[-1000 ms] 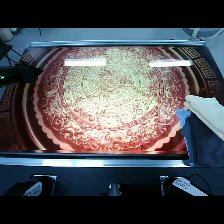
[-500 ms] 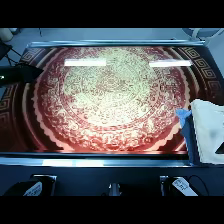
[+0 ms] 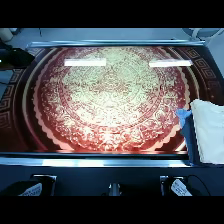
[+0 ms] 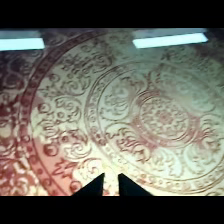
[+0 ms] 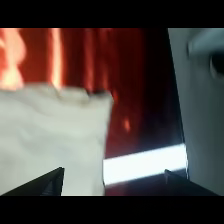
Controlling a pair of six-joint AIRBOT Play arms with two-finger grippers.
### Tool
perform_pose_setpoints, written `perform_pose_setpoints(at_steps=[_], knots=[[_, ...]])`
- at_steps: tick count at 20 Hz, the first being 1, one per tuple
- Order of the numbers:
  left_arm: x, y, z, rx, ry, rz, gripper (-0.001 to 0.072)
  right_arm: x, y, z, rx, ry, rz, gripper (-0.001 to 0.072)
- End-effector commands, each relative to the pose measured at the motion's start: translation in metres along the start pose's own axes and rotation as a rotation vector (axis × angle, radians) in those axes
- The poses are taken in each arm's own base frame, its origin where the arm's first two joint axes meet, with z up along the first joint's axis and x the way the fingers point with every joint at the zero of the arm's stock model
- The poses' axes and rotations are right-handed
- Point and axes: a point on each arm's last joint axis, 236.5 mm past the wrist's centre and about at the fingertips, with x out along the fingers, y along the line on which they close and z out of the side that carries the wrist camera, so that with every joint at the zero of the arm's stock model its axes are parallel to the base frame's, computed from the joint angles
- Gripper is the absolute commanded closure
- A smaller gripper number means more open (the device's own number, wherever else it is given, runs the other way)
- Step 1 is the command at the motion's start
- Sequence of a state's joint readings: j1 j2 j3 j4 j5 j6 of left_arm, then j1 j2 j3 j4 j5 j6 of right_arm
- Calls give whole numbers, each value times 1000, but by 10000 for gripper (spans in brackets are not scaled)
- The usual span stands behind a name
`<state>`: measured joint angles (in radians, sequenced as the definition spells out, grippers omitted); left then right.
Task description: Fold the shirts.
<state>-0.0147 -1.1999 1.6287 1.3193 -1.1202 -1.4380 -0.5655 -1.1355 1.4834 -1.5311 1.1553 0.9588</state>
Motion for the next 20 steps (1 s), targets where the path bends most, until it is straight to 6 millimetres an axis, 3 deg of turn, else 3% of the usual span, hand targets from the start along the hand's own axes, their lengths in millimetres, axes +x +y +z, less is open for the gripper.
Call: perform_pose_setpoints(at_steps=[1,2,3,4,6,7,9,13,20], knots=[[40,53,-75,6,387,273,202,-12,128,90,-132,-169,197,18],[46,50,-118,-13,571,267,123,-1,175,76,-197,-76,299,12],[48,44,-151,-18,704,237,123,6,213,55,-262,32,391,10],[54,29,-172,-11,758,157,123,8,241,33,-296,130,485,10],[59,18,-182,-52,689,117,124,1,283,-1,-295,288,691,10],[59,17,-176,-85,603,130,124,-1,287,-13,-308,346,720,12],[55,17,-175,-119,513,140,124,2,279,-17,-322,363,685,14],[51,16,-179,-119,529,140,125,9,266,-19,-339,373,626,20],[53,17,-181,-120,535,141,125,9,267,-19,-338,372,626,20]])
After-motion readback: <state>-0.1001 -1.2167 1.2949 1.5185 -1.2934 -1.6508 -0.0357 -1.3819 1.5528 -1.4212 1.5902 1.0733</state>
